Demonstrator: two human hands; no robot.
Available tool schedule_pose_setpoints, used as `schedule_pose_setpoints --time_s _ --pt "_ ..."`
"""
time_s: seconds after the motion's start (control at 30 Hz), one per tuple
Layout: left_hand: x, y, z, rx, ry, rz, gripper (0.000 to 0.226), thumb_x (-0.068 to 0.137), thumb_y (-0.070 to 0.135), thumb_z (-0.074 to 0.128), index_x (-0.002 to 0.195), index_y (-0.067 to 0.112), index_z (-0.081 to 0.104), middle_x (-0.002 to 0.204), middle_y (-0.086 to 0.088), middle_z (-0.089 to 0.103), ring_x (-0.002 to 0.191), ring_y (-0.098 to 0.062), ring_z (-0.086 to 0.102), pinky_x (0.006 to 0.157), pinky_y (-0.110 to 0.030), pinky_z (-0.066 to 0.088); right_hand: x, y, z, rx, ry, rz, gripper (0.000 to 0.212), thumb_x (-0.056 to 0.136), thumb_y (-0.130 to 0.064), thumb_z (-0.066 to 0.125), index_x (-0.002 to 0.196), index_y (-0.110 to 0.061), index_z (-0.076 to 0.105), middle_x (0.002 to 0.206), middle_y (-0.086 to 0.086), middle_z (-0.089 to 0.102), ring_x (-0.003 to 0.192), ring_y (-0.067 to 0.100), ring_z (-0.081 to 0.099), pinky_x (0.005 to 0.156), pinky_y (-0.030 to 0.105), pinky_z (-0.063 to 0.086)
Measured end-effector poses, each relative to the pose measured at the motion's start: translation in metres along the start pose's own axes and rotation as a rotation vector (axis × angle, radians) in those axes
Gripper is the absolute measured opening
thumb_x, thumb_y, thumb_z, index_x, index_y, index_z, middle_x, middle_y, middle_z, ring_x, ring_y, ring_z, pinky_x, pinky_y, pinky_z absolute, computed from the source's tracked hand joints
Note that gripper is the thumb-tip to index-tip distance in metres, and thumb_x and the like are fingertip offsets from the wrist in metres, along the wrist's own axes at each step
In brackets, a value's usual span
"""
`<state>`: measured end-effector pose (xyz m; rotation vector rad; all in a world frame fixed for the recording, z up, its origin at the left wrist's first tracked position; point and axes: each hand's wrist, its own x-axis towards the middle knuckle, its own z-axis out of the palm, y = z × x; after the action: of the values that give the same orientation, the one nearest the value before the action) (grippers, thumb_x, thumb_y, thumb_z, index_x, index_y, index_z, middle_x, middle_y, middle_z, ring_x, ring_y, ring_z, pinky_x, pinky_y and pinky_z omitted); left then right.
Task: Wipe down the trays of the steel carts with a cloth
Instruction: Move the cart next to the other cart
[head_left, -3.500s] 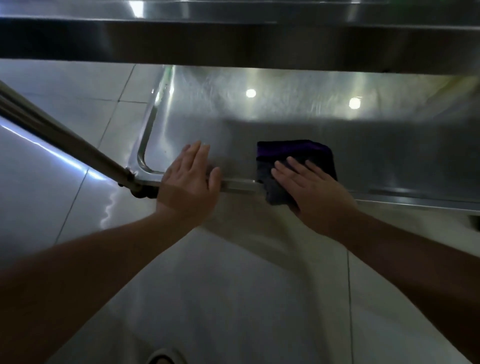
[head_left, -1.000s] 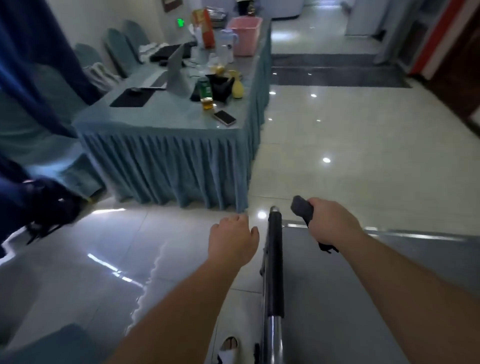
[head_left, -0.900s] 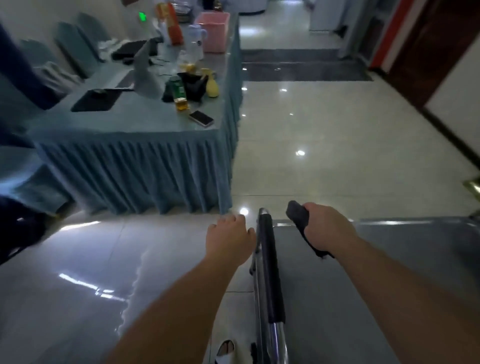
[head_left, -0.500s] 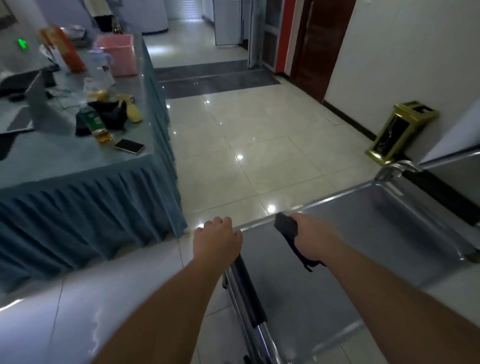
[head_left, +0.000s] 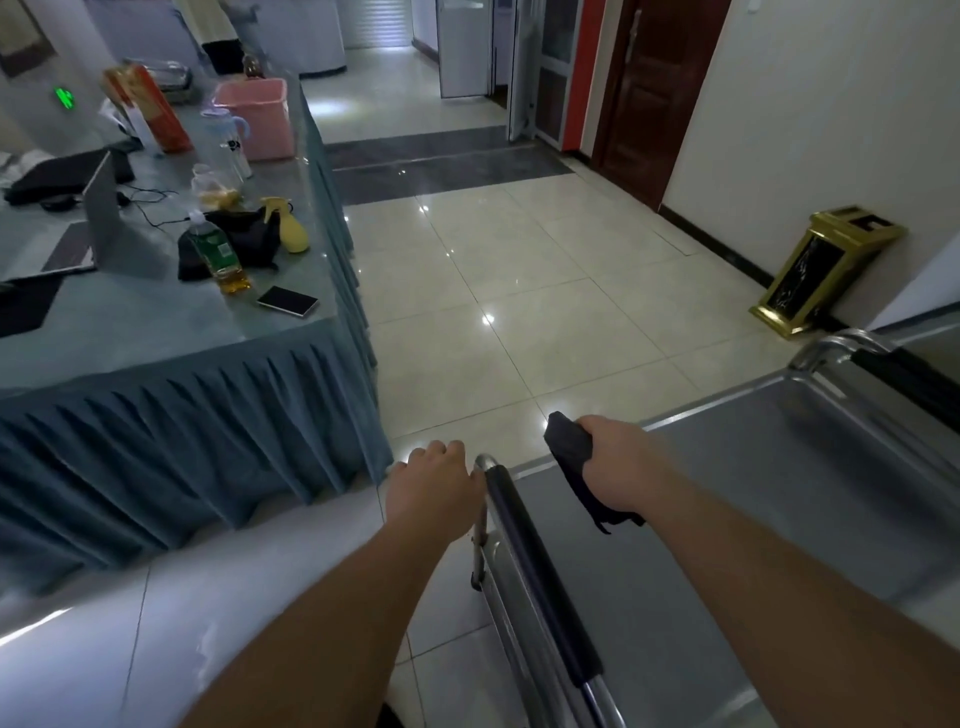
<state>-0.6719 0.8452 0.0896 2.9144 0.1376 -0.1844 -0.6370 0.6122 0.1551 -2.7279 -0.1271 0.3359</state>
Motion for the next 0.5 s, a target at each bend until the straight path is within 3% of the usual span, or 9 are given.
schedule_pose_setpoints --time_s 0.17,0.27,0.5 --pt "0.056 -0.081 -0.02 -0.01 0.003 0.054 0.051 0.105 0.056 0.032 0.139 0.024 0.054 0.134 0.001 0.062 0.121 -0.023 0.058 0.102 -0.045 0.045 0.068 -0.086 0.034 -0.039 0.02 -0.029 0.014 0.091 -0.015 0.05 0.095 -0.025 0.059 0.08 -0.006 0.063 0.07 0.015 0.06 0.055 0.029 0.042" --pt "0.084 -0.153 -0.045 -0.001 -0.059 0.046 0.051 0.107 0.054 0.032 0.141 0.023 0.052 0.138 0.0 0.061 0.125 -0.025 0.057 0.106 -0.047 0.044 0.104 -0.146 0.061 -0.039 0.019 -0.008 0.007 0.095 -0.022 0.052 0.094 -0.025 0.058 0.081 -0.005 0.063 0.072 0.018 0.061 0.064 0.034 0.051" --pt "0.126 -0.28 -0.09 0.052 -0.136 0.009 0.044 0.108 0.051 0.032 0.133 0.02 0.052 0.129 -0.002 0.059 0.115 -0.023 0.056 0.102 -0.044 0.045 0.163 -0.236 0.103 -0.054 -0.11 0.039 0.021 0.091 -0.009 0.052 0.105 -0.022 0.06 0.089 0.0 0.066 0.079 0.02 0.063 0.074 0.041 0.059"
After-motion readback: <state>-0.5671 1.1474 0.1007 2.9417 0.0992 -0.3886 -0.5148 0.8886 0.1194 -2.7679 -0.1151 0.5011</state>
